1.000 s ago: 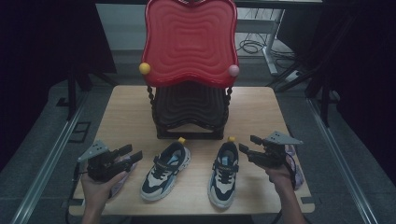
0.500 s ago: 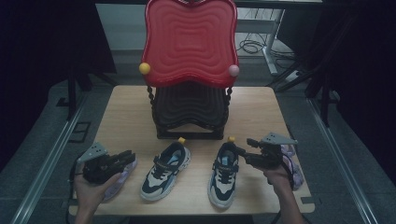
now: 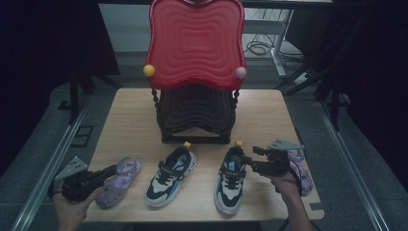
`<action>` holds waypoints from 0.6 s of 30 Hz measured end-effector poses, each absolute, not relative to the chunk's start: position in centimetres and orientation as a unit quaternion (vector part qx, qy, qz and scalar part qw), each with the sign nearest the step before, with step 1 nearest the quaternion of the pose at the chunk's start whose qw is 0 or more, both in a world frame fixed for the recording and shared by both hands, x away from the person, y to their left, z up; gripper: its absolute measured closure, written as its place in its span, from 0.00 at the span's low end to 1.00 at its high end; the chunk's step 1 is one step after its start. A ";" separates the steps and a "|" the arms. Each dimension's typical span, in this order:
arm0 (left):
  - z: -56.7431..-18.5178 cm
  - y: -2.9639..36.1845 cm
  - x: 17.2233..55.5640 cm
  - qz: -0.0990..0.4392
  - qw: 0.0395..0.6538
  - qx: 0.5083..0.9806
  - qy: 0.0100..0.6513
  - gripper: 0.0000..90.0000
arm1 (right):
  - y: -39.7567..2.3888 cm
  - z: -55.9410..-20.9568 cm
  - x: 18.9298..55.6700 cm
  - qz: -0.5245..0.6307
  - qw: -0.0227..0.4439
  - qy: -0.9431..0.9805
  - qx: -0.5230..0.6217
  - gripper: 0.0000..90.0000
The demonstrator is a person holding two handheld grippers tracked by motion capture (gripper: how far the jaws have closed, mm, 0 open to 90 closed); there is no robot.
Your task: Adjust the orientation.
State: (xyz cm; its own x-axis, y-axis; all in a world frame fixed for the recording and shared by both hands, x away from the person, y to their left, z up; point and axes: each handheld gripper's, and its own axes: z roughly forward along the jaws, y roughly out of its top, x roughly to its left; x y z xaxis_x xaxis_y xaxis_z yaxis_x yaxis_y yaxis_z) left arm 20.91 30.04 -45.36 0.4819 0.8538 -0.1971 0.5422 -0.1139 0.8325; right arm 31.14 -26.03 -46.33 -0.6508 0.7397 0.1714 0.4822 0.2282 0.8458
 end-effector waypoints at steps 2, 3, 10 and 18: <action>-45.6 30.6 20.5 0.175 0.456 0.726 0.485 1.00 | -26.0 -46.4 31.1 0.476 0.137 0.774 0.394 0.39; -45.7 30.9 20.4 0.176 0.453 0.726 0.486 1.00 | -26.0 -46.4 31.1 0.474 0.137 0.775 0.394 0.39; -46.5 32.6 19.5 0.172 0.450 0.715 0.506 1.00 | -26.1 -46.8 31.4 0.462 0.138 0.778 0.402 0.39; -48.1 32.1 18.2 0.142 0.444 0.724 0.508 1.00 | -25.9 -46.9 31.3 0.459 0.142 0.780 0.402 0.40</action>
